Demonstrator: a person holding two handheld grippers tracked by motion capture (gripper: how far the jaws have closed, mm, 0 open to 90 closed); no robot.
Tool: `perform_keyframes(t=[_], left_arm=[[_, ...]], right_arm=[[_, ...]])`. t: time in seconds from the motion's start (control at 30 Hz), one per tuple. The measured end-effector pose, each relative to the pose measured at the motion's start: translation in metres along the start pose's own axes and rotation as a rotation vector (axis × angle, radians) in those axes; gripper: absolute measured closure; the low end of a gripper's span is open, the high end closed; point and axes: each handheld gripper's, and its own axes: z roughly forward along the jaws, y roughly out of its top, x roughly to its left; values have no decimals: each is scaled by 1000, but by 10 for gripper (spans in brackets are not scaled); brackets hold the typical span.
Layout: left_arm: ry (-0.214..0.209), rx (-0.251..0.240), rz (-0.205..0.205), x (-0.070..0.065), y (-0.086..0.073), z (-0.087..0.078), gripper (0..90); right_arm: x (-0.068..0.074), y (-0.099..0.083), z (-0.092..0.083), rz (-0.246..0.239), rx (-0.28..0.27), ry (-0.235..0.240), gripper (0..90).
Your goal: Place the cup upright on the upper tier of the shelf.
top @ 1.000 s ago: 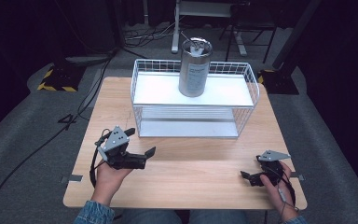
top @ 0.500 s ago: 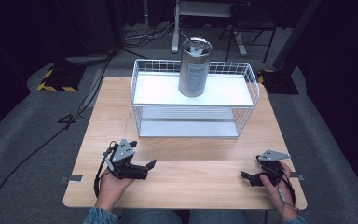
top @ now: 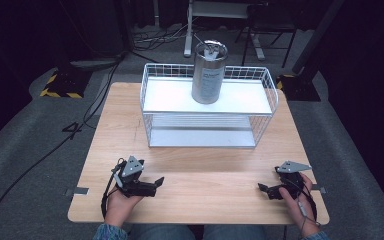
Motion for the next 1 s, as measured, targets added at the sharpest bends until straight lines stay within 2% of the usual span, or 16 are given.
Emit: perform_keyframes(t=[0.03,0.23,0.27,0.43,0.53,0.57,0.67,0.77,1.0], left_arm=[[3,13,-12,0,-1,1,28],[20,81,-7,0,-3,9,29],[22,96,6,0,-3,9,29],[35,148,16,-2,-5,15,29],[50,180,41,-2,-6,18,28],[46,190,28,-3,-6,19,28],[63,228,29,-4,-7,23,28],[82,235,42,-5,-6,24,21],[79,233,35,-5,-6,25,24]], right_arm=[[0,0,0,0,0,0,1],[0,0,0,0,0,0,1],[0,0,0,0,0,0,1],[0,0,0,0,0,0,1],[0,0,0,0,0,0,1],[0,0,0,0,0,0,1],[0,0,0,0,0,0,1],[0,0,0,0,0,0,1],[0,0,0,0,0,0,1]])
